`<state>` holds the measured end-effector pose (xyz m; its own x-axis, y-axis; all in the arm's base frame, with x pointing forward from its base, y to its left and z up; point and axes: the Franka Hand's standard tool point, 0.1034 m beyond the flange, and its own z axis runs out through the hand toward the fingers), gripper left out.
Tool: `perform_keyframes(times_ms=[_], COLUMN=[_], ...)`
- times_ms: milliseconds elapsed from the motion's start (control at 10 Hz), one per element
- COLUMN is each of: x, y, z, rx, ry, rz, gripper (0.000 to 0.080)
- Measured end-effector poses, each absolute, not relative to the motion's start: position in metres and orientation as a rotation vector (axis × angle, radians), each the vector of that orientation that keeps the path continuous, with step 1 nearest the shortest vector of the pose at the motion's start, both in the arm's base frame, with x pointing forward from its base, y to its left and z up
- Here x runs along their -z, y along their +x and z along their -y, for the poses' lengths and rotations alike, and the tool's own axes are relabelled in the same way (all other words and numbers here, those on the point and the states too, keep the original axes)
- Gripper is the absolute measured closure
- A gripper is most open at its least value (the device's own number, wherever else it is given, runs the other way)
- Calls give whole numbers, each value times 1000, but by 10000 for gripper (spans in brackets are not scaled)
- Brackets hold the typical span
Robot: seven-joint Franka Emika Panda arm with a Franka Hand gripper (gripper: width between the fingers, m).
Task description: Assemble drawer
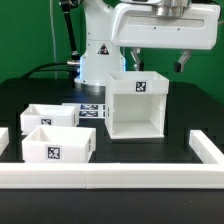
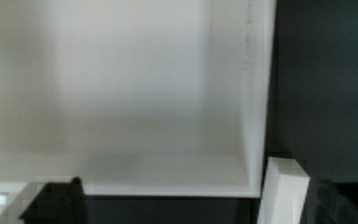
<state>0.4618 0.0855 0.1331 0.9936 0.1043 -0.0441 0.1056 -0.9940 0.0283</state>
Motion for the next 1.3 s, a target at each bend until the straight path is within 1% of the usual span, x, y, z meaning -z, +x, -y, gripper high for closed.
perform_keyframes(times_ms=[100,200,400,600,900,1000,1100,1200,1300], x=[-132,-129,-117,-109,-100,-97,-96,-96,-96], y=[455,440,416,404,398,397,396,396,397], z=[-86,-85,-85,-86,-93,-94,-95,-95,-95], rx=[56,59,90,98,125,133,139,142,147], ry=[3106,3105,3114,3115,3118,3118,3118,3119,3119], rz=[-169,-172,-150,-161,-177,-181,-182,-181,-177], gripper=[150,150,150,150,150,237,371,371,566])
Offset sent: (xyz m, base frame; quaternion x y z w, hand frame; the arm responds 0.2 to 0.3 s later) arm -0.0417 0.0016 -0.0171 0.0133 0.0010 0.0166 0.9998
